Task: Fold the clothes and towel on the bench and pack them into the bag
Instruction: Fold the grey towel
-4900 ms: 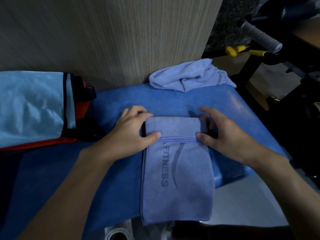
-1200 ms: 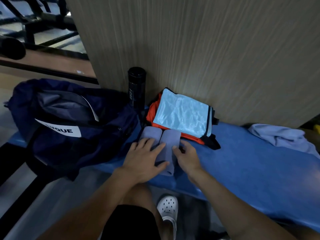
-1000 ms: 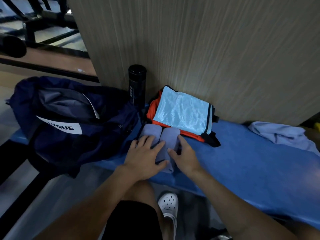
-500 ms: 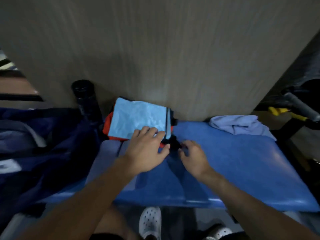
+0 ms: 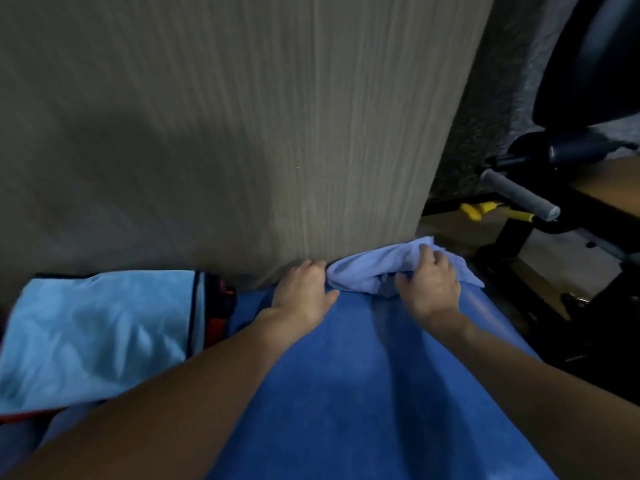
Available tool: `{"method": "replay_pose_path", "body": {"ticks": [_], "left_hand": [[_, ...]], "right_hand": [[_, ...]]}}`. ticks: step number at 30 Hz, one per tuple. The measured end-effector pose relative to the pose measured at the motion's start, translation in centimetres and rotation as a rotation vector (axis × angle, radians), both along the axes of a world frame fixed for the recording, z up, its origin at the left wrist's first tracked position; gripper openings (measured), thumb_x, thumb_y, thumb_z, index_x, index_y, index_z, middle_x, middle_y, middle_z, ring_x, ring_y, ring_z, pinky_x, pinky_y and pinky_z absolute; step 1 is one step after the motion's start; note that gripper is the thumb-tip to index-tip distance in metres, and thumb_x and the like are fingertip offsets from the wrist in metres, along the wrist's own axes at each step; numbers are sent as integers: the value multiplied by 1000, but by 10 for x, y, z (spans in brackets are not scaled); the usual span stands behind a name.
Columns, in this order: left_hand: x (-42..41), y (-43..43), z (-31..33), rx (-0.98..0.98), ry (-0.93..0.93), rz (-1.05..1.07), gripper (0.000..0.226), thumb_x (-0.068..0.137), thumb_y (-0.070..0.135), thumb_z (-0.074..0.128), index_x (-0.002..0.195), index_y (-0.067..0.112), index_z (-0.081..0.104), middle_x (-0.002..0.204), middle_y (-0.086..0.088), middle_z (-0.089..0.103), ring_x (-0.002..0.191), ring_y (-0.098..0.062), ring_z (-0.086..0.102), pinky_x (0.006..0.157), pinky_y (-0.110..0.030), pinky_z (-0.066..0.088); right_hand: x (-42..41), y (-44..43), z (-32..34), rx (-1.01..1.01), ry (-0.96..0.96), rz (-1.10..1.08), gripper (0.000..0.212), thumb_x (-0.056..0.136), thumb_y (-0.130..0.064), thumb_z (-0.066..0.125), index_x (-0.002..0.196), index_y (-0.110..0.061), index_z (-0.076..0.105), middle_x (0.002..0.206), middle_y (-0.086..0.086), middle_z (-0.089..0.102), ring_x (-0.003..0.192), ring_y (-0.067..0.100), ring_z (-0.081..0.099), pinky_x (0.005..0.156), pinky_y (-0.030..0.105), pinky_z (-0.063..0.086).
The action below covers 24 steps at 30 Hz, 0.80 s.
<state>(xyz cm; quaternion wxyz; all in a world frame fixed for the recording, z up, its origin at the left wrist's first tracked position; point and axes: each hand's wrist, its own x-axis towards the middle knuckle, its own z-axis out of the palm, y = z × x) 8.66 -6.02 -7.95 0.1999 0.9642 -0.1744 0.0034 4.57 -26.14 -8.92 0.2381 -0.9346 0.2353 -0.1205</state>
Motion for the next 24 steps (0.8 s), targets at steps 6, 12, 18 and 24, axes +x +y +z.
{"method": "replay_pose_path", "body": {"ticks": [6,12,18,24], "left_hand": [[10,-18,-12,-341,7,121,13,88,8,64,75,13,64,72,-4,67,70,-20,62,67,-36,50],[-12,-17,32,-764,-29,15,28,92,-1,53,80,24,55,62,11,54,57,-3,46,56,-22,38],[-54,15,116,-827,-267,-49,23,100,5,49,92,24,58,83,7,65,76,-2,59,73,-19,47],[-93,38,134,-577,-218,-204,17,101,11,53,100,22,65,98,10,66,91,7,58,82,-6,39]], "right_hand": [[6,-21,-10,-106,-11,57,17,95,-31,51,100,-30,67,110,6,60,114,31,49,91,42,33],[-14,-17,24,369,-434,122,6,93,-8,53,92,-10,58,70,7,62,65,21,55,67,39,47],[-56,-4,93,551,-549,239,15,83,2,59,77,-12,58,69,12,61,65,16,51,62,36,48],[-113,-3,127,441,-540,263,25,84,4,50,73,-16,60,62,-2,51,60,9,40,54,23,33]]}}
